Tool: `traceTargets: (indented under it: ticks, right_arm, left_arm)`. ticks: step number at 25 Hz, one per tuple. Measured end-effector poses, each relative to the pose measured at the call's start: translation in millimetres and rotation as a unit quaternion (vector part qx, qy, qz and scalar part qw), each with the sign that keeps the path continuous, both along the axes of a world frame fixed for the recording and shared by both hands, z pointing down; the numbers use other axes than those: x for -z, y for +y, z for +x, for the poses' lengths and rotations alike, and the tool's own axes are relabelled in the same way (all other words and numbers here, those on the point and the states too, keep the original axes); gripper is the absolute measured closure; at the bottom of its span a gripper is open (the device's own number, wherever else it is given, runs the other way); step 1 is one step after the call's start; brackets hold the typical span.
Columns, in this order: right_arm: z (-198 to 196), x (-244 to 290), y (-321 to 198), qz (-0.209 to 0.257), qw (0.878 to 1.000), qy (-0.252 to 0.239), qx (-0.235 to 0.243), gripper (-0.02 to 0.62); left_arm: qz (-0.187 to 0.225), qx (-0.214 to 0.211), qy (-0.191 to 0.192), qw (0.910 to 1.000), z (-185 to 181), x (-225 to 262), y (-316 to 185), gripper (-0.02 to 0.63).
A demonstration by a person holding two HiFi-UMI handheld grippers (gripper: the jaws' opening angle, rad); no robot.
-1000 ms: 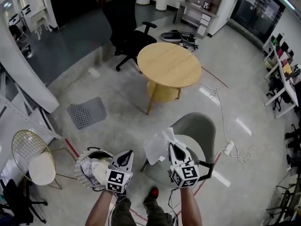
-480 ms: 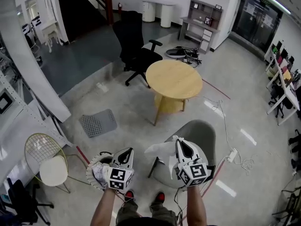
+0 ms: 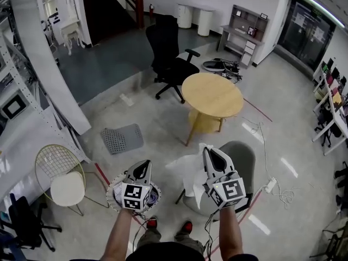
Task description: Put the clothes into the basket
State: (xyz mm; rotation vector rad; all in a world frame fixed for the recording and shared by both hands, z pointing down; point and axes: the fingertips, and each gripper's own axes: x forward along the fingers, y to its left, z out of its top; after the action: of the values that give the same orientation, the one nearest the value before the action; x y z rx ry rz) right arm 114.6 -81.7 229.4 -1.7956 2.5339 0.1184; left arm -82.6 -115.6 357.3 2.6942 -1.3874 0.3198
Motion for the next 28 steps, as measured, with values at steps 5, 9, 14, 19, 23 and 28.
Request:
traceTargets:
  ticks: [5,9,14,19,23,28]
  right_arm:
    - [-45.3,23.2,-1.8,0.025,0.999,0.001,0.043,0.561]
    - [-83.4,30.3,-5.4,0.036,0.996,-0.002,0.084,0.561]
    - [-135.0,41.0,-12.7,0.044,0.99,-0.001,0.131,0.561]
    - [-179.9,56.7,-17.4,0.056,0.983,-0.001,0.172,0.561]
    - [-214.0,55.1,-19.2,0.058,0.979,-0.007,0.198,0.561]
    - [-252.7,39.7,-19.6,0.042,0.972,-0.015,0.231,0.561]
  left_arm:
    - [0.017,0.026,0.002,0.9995,-31.1,17.4,-1.3,0.6]
    - [0.025,0.06,0.001,0.9979,-63.3,23.5,-0.3,0.6]
    - [0.023,0.108,0.003,0.9938,-118.8,24.6,4.2,0.6]
    - [0.024,0.149,0.005,0.9886,-164.6,28.0,12.9,0.6]
    - [0.024,0.17,0.0,0.9852,-196.4,23.4,19.7,0.6]
    - [0.014,0.197,-0.003,0.9803,-230.3,14.7,32.2,0.6]
